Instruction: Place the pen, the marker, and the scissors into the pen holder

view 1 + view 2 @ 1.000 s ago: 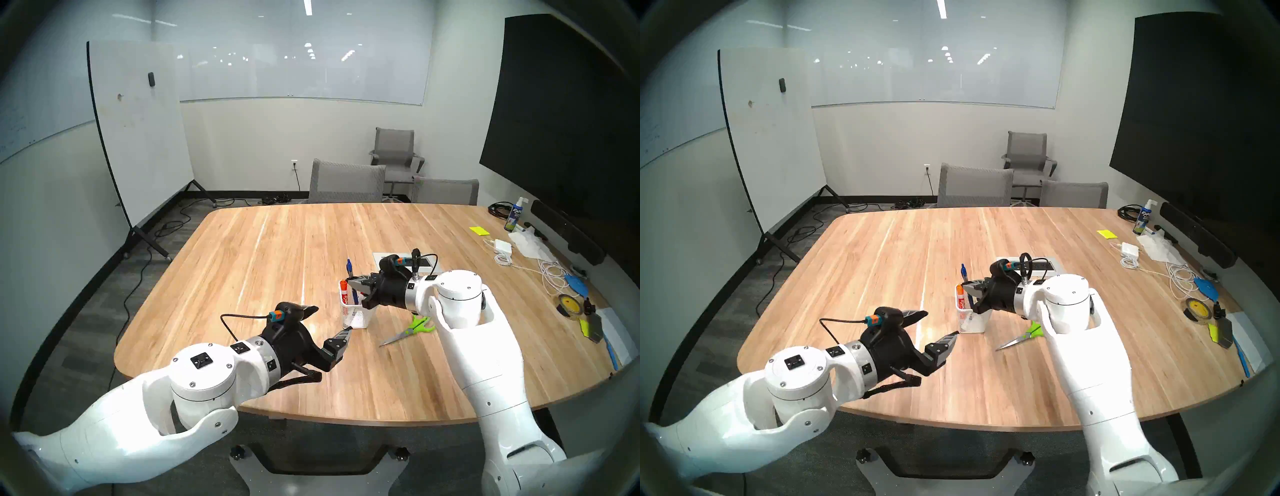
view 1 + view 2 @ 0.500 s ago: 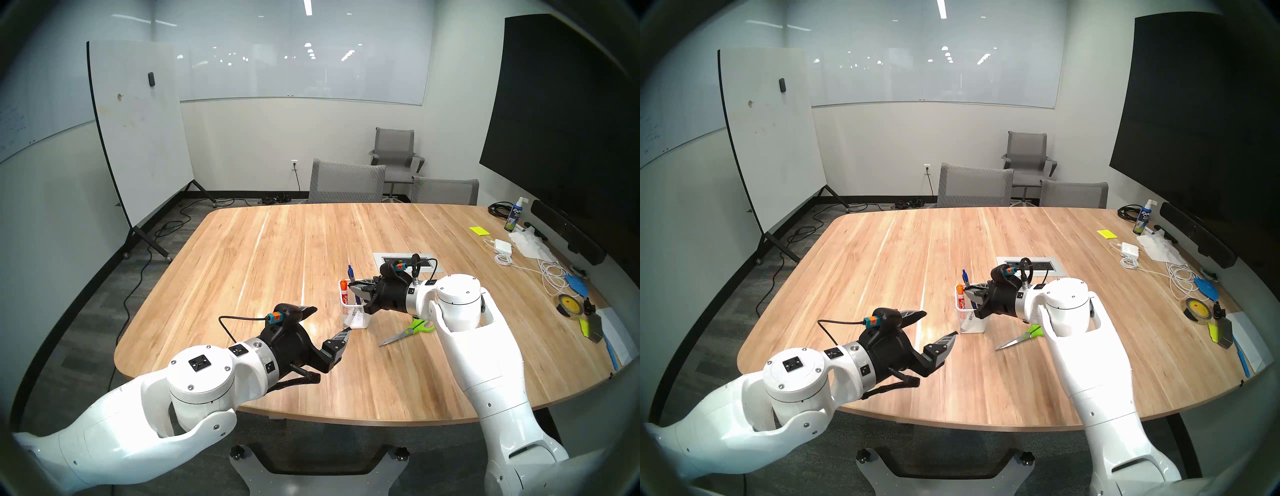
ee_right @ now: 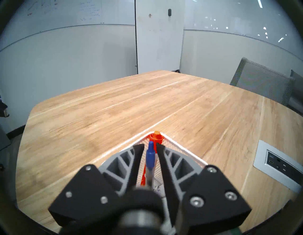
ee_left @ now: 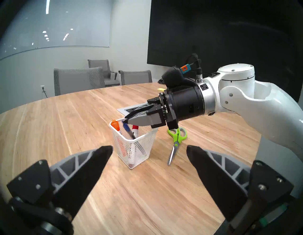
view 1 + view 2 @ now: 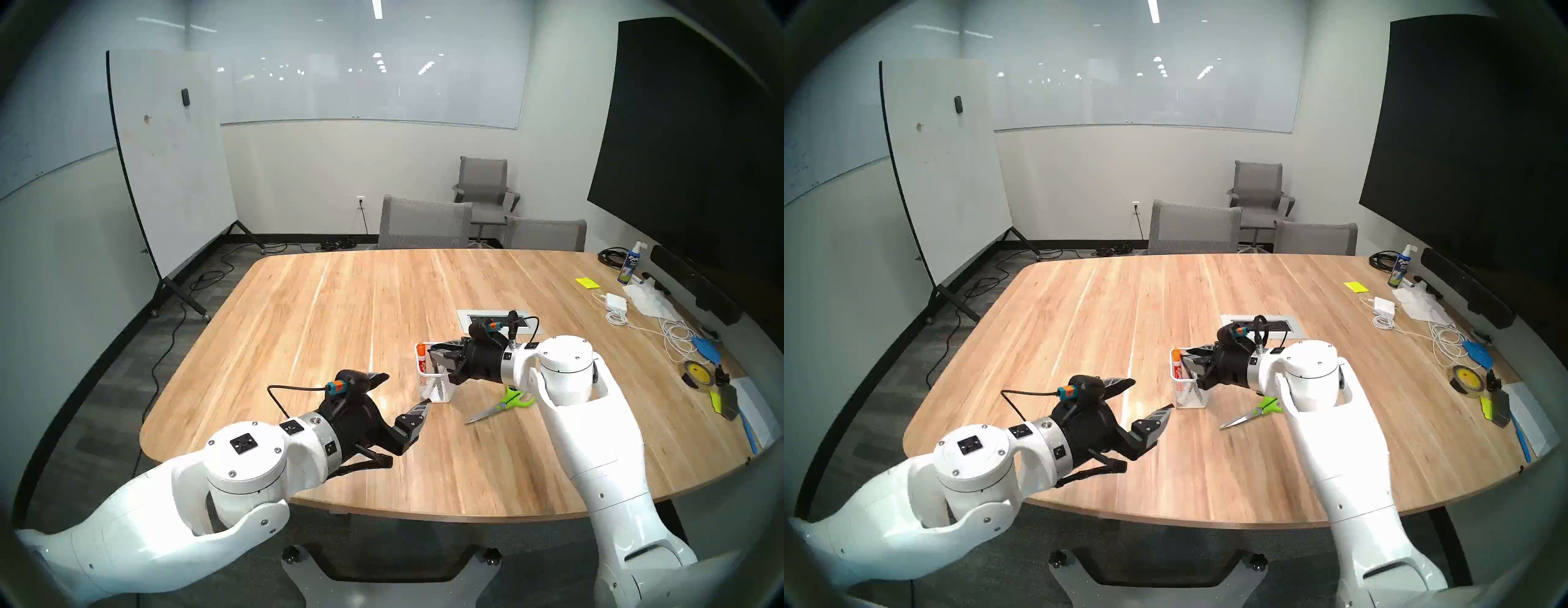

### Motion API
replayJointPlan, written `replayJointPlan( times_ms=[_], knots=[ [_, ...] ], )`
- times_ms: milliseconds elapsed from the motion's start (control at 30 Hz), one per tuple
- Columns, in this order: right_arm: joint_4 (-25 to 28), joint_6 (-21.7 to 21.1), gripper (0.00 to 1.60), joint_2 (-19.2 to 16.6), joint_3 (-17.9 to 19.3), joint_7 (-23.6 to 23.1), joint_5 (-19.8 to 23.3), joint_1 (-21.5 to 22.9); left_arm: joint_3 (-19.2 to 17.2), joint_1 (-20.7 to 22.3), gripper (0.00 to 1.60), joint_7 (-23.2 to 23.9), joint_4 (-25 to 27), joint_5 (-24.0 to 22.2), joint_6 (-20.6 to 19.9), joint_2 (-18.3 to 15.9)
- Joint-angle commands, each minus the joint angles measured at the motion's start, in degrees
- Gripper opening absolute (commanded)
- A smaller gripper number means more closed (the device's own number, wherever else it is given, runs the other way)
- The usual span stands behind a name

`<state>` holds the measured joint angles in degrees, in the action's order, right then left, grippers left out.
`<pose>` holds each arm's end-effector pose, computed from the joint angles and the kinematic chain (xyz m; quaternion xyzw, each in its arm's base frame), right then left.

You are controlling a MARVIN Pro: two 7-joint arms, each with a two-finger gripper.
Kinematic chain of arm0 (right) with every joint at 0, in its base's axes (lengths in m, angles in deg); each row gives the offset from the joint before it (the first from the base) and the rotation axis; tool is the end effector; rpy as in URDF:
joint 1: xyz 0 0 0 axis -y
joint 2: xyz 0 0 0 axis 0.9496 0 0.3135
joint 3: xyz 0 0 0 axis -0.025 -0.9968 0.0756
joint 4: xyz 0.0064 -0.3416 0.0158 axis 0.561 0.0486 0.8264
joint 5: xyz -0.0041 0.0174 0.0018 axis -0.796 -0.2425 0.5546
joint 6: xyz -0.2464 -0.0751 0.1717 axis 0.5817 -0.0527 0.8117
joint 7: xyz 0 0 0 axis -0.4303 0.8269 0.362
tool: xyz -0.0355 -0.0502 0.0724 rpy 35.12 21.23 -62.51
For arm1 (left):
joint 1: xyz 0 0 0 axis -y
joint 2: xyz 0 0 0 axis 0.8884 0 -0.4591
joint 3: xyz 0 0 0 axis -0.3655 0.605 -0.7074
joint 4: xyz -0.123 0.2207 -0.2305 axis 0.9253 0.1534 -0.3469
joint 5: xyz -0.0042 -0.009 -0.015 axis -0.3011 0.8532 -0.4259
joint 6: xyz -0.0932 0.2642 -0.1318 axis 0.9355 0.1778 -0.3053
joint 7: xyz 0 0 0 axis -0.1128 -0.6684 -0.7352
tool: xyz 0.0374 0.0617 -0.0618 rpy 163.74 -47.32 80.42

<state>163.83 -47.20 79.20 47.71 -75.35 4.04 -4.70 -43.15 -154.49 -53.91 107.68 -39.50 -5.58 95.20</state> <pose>0.4580 -0.0020 -0.2946 -0.7492 -0.3516 -0.5175 0.2177 0.2786 -0.0504 -0.2532 0.7501 -0.2570 0.5608 0.2385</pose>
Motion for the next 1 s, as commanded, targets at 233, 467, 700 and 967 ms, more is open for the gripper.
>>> replayJointPlan(
  times_ms=[233, 467, 700, 967],
  knots=[
    [2.55, -0.43, 1.6, 0.12, 1.17, -0.94, 0.59, 0.52, -0.3, 0.35, 1.6, -0.05, 1.62, 0.01, 0.43, 0.43],
    [4.21, -2.2, 1.6, -0.58, 2.79, -3.29, 1.84, 0.48, -0.32, 0.04, 1.6, -0.09, 1.64, 0.04, 0.76, 0.34],
    [6.65, -3.43, 1.6, -2.79, 5.35, -5.7, 2.56, 0.0, -0.45, -0.34, 1.6, 0.01, 1.64, 0.05, 1.14, -0.08],
    [6.86, -4.0, 1.6, -5.79, 7.8, -7.88, 2.16, -0.17, -0.69, -0.28, 1.6, 0.36, 1.8, -0.09, 0.99, -0.3]
  ],
)
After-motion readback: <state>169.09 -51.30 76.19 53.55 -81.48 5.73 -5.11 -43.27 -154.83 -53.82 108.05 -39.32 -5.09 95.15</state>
